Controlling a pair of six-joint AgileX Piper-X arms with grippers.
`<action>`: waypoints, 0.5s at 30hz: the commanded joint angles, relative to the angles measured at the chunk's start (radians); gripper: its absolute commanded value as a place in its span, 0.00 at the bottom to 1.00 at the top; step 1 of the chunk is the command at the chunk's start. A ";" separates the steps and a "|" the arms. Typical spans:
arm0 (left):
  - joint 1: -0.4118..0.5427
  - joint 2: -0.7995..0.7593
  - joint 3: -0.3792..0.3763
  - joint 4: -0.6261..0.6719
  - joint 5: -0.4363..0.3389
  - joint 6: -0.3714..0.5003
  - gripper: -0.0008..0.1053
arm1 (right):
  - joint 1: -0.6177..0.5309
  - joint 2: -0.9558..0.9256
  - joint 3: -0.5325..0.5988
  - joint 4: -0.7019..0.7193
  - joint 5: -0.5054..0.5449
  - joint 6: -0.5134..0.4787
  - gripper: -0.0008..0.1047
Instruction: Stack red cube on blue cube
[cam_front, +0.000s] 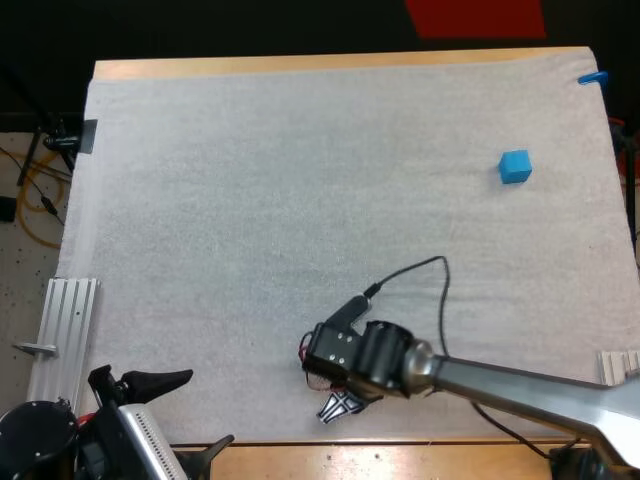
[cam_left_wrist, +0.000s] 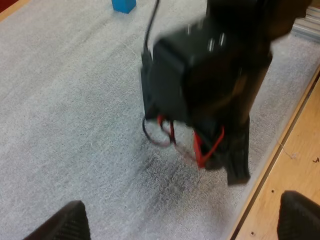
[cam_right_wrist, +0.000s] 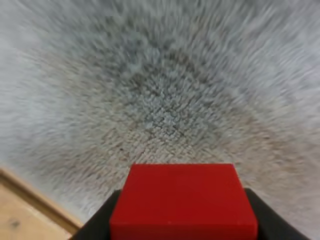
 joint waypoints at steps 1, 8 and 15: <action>-0.003 0.004 -0.006 0.002 0.006 0.006 0.71 | -0.016 -0.033 -0.022 0.043 0.023 -0.019 0.30; -0.003 0.004 -0.006 -0.022 0.006 -0.034 0.71 | -0.177 -0.134 -0.128 0.162 0.032 -0.082 0.30; -0.003 0.013 -0.006 -0.081 0.006 -0.047 0.71 | -0.408 -0.135 -0.238 0.210 0.064 -0.186 0.30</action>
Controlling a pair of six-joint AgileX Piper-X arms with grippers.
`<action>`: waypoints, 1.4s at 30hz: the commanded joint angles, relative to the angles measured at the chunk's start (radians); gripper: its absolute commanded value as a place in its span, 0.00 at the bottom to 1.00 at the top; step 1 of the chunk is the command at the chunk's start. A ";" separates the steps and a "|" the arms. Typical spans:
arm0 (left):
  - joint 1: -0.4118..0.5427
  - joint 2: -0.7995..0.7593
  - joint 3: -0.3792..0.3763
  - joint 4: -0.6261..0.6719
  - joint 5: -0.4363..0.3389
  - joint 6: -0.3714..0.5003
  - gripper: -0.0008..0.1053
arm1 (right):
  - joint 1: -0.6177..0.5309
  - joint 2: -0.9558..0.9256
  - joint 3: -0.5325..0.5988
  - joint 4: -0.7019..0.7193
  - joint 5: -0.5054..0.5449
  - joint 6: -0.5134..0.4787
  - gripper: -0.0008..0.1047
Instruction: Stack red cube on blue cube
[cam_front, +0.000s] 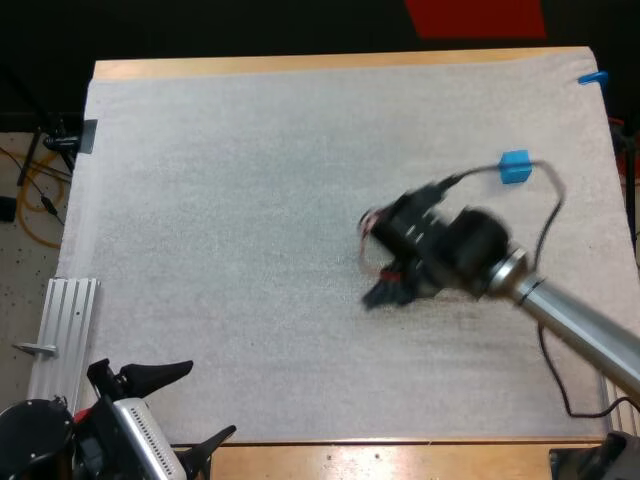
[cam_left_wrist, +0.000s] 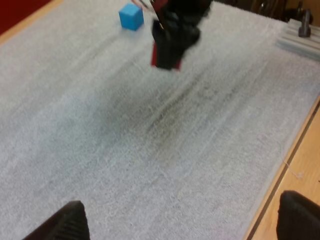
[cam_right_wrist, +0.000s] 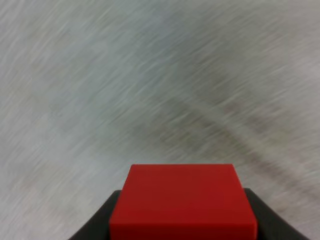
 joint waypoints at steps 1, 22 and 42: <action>-0.003 0.017 -0.006 -0.026 0.006 -0.016 0.71 | -0.045 -0.006 -0.021 0.014 0.012 -0.020 0.30; -0.003 0.192 -0.006 -0.173 0.006 -0.016 0.71 | -0.571 0.224 -0.188 -0.097 0.005 -0.177 0.30; -0.003 0.192 -0.006 -0.173 0.006 -0.035 0.71 | -0.732 0.444 -0.247 -0.254 -0.076 -0.380 0.30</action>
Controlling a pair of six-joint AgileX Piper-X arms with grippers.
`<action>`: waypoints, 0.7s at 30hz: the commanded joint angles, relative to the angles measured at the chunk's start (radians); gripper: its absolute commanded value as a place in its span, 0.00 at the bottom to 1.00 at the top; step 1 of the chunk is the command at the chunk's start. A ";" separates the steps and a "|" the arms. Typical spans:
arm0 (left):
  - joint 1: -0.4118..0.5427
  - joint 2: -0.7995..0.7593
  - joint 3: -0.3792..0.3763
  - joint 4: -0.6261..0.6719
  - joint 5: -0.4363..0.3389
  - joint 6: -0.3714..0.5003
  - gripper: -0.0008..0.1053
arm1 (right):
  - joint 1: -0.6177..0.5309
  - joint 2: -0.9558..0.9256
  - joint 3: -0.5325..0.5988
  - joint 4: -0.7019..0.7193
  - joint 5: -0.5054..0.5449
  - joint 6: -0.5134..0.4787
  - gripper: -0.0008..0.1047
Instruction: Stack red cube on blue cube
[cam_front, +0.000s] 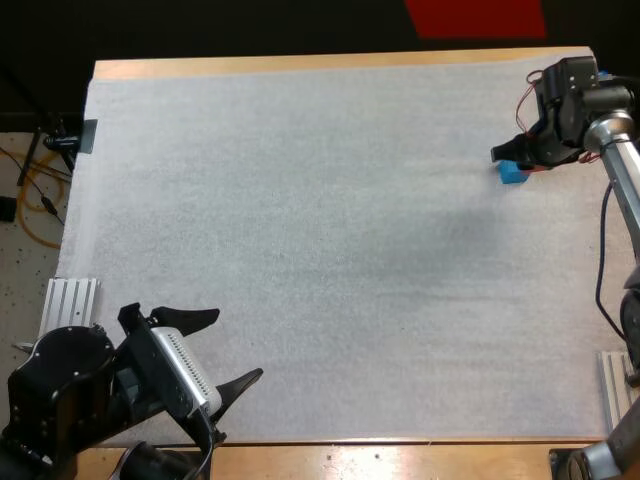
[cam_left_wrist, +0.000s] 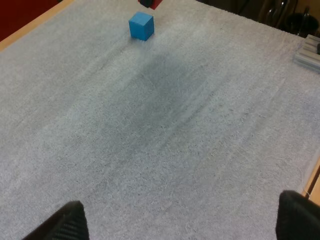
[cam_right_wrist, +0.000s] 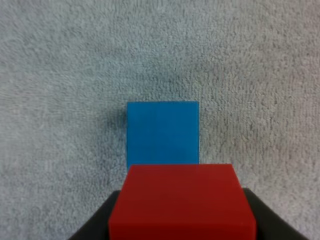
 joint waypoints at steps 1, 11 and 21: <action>-0.003 0.001 -0.004 -0.013 0.005 -0.014 0.71 | 0.001 0.011 -0.017 -0.003 -0.005 -0.019 0.30; -0.003 0.001 -0.004 -0.013 0.005 -0.047 0.71 | 0.007 0.094 -0.106 0.002 -0.010 0.000 0.30; -0.003 0.025 -0.004 -0.013 0.005 -0.047 0.71 | 0.024 0.133 -0.107 0.000 -0.011 0.016 0.30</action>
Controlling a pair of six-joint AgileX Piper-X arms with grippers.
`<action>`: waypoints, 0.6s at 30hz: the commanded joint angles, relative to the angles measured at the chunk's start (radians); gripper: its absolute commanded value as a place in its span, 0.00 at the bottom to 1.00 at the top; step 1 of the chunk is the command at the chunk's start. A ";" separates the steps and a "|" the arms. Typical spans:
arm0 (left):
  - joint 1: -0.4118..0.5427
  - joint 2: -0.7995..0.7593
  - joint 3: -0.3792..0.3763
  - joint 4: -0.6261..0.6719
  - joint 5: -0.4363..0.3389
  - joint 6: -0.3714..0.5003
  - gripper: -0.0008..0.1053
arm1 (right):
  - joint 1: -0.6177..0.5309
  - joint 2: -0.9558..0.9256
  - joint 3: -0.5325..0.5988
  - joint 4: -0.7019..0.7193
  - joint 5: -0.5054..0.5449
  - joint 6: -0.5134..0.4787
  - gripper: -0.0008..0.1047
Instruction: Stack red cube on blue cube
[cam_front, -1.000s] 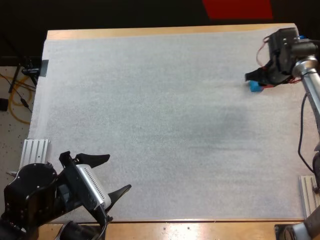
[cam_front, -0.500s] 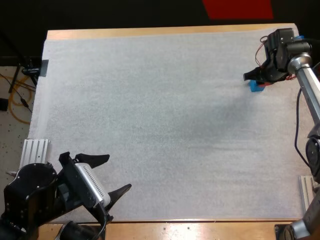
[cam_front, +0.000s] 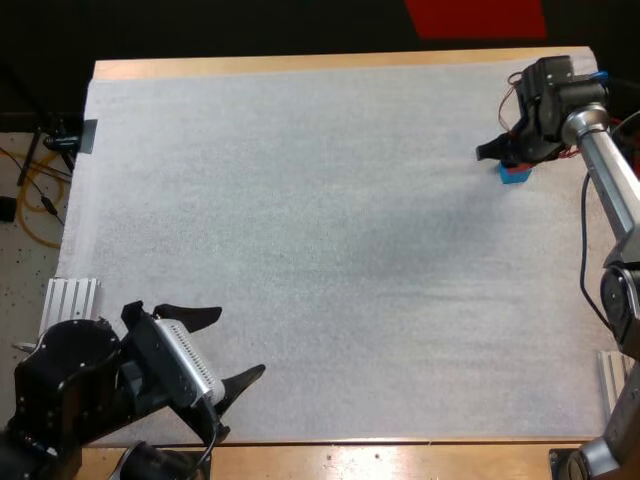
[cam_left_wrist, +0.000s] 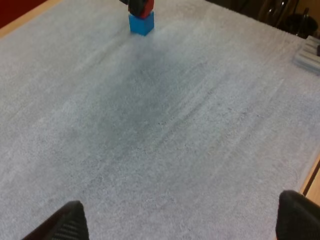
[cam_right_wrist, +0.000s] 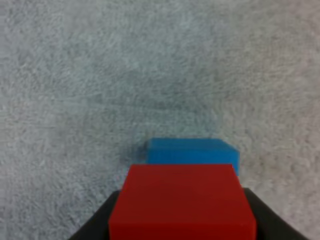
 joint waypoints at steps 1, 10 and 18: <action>-0.003 0.004 -0.004 -0.012 0.003 -0.015 0.71 | 0.000 0.003 -0.010 -0.002 0.000 0.008 0.30; -0.003 0.004 -0.004 -0.012 0.003 -0.015 0.71 | 0.000 0.014 -0.010 -0.023 0.031 0.027 0.30; -0.003 0.004 -0.004 -0.012 0.003 -0.015 0.71 | 0.000 0.014 -0.010 -0.030 0.031 0.032 0.30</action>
